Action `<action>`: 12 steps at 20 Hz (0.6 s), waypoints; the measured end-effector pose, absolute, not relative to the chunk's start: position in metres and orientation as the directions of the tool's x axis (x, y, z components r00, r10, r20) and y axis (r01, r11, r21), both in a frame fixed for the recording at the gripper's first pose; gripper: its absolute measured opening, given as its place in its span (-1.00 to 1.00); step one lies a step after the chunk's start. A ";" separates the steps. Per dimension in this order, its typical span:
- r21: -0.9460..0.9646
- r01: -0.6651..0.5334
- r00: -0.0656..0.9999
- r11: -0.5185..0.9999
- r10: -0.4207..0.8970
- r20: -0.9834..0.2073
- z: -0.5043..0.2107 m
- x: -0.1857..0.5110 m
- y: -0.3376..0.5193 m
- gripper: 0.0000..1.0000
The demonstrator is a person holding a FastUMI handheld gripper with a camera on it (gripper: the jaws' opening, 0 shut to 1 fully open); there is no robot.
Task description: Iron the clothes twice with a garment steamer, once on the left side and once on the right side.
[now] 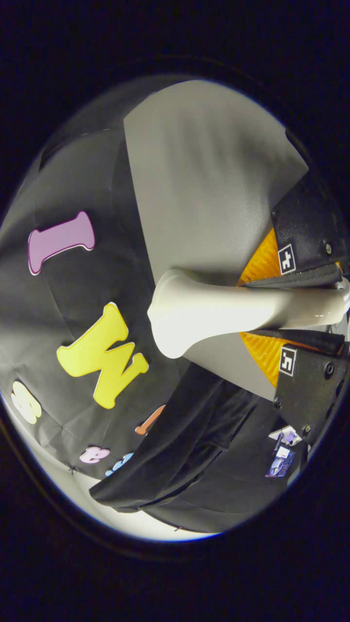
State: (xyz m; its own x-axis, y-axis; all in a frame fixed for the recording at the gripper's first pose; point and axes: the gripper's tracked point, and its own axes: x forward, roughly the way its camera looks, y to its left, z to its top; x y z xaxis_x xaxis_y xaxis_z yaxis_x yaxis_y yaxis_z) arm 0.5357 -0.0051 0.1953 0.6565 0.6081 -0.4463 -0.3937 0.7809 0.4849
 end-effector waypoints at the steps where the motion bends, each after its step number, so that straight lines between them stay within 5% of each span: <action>1: 0.465 -0.399 0.669 0.790 0.597 -0.442 0.199 0.533 -0.005 -0.19; 12: 0.341 -0.412 0.814 0.845 0.509 -0.279 0.259 0.441 0.015 -0.20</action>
State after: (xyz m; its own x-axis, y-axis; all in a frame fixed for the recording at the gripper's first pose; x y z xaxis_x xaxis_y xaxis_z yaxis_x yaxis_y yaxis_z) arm 0.4413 0.0153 0.2586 0.8143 0.5091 -0.2789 -0.4117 0.8452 0.3408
